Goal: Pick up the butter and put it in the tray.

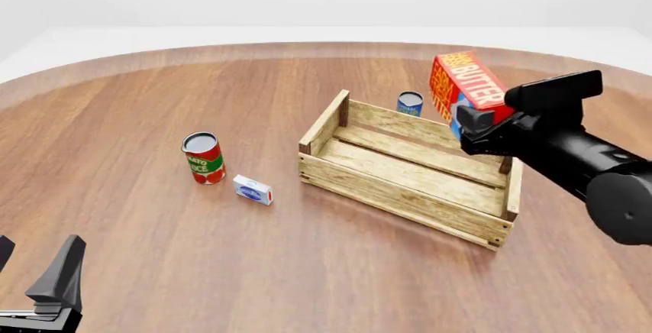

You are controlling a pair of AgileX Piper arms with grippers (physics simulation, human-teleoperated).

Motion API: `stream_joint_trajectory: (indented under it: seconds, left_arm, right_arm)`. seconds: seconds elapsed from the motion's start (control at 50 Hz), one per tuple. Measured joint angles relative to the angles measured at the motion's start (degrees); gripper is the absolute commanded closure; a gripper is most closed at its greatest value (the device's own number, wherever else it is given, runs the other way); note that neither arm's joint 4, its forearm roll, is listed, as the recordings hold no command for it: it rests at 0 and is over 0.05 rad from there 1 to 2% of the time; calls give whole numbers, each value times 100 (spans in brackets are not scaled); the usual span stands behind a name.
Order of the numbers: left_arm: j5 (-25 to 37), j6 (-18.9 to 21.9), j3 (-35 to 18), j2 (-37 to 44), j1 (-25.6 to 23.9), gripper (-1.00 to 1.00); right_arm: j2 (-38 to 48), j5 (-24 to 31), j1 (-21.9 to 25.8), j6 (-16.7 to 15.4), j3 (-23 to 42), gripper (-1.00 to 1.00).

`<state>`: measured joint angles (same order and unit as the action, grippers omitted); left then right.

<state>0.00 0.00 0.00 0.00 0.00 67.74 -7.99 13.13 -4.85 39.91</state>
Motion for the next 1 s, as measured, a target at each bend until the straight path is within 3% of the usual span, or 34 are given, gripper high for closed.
stream_joint_trajectory:
  seconds: [1.0]
  left_arm:
    - [0, 0, 0, 0, 0, -100]
  right_arm:
    - [1443, -576, 204, 131, 491, 100]
